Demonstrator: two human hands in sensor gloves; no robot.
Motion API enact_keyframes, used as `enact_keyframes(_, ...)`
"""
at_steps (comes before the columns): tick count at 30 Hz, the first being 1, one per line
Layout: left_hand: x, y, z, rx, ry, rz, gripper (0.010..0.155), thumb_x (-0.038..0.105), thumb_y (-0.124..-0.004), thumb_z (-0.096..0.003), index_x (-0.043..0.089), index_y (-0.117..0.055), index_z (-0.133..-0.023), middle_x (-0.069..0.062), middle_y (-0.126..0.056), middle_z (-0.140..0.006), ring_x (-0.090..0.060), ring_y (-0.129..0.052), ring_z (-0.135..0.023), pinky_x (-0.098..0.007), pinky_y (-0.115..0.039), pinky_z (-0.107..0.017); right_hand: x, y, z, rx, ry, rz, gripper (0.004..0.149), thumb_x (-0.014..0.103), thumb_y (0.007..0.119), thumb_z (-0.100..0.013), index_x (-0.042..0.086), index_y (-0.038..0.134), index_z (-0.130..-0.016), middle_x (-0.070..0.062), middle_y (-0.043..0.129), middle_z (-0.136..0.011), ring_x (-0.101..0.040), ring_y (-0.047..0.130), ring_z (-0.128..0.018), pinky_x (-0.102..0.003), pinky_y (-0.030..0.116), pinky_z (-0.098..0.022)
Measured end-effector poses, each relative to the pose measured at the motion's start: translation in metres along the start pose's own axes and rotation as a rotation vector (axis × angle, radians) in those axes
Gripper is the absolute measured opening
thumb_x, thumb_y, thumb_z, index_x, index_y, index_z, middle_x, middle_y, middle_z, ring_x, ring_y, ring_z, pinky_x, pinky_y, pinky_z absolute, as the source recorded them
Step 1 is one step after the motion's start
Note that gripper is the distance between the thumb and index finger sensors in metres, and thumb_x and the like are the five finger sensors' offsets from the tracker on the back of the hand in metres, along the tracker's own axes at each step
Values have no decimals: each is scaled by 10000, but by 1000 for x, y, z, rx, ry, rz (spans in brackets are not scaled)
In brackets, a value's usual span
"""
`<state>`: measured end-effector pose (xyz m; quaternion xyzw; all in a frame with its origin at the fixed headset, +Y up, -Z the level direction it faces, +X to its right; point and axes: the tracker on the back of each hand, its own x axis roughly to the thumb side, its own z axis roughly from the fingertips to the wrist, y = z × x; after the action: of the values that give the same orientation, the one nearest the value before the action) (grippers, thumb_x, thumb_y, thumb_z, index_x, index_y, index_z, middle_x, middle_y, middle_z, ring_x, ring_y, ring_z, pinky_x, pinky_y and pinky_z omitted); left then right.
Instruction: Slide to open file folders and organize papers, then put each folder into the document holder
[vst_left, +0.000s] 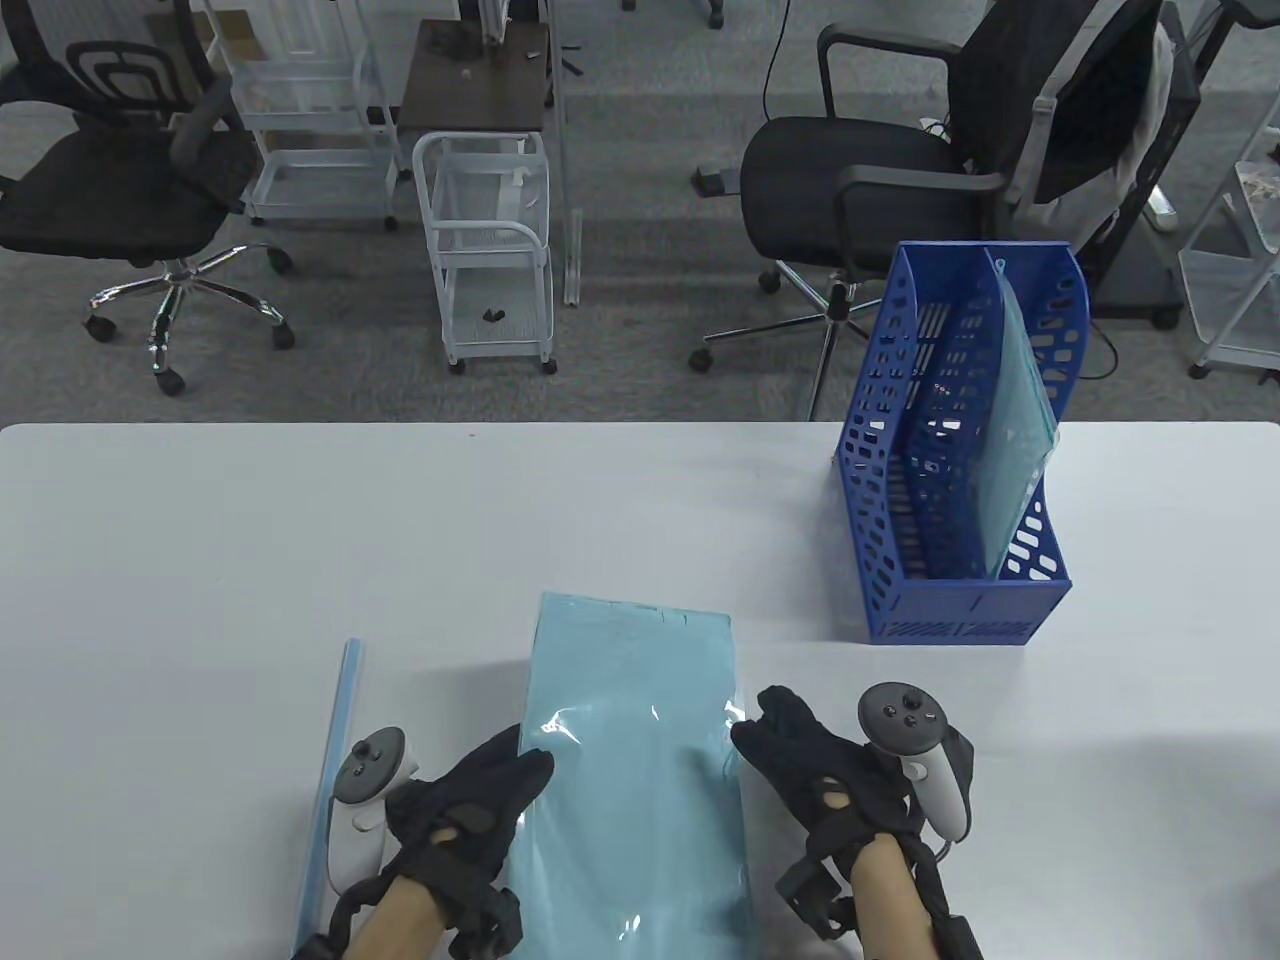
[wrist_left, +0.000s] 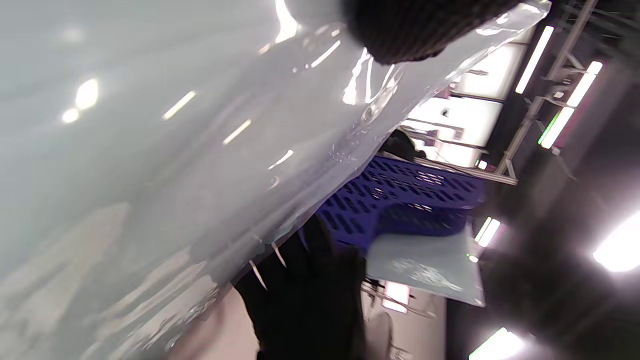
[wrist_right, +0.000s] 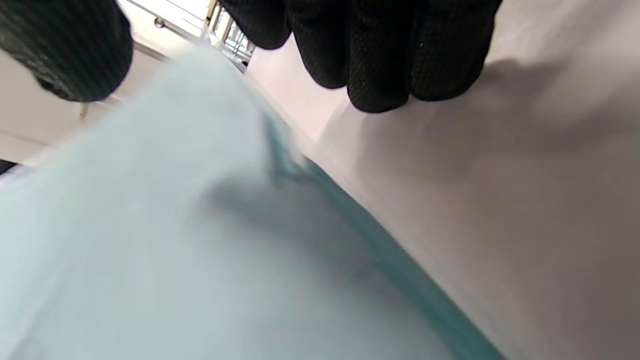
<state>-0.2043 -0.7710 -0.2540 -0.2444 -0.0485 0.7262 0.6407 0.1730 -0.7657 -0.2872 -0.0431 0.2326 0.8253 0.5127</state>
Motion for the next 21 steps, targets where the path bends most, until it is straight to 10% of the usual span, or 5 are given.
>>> enact_keyframes(4, 13, 1, 0, -149, -151, 22, 491, 370, -788, -501, 312, -806, -988, -10, -986, -892, -269, -1048, -723, -458, -893, -531, 3, 7, -2, 138, -156, -293, 924, 692, 804, -385, 213, 407, -1068, -113, 536, -1135, -404, 703, -977, -582, 650, -696)
enact_keyframes(8, 21, 0, 3, -187, -196, -34, 485, 375, -792, -509, 333, -812, -991, -8, -957, -934, -292, -1002, -799, -496, -841, -601, 10, 3, 7, 143, -247, -546, 552, 536, 850, -444, 244, 793, -909, -36, 917, -898, -300, 963, -750, -512, 798, -603)
enact_keyframes(21, 53, 5, 39, 241, -523, -270, 489, 374, -877, -460, 299, -867, -943, 1, -951, -918, -279, -983, -815, -538, -779, -671, 58, 0, 54, -231, -703, -304, 398, 478, 832, -430, 362, 861, -811, 90, 983, -812, -190, 1012, -705, -453, 835, -616)
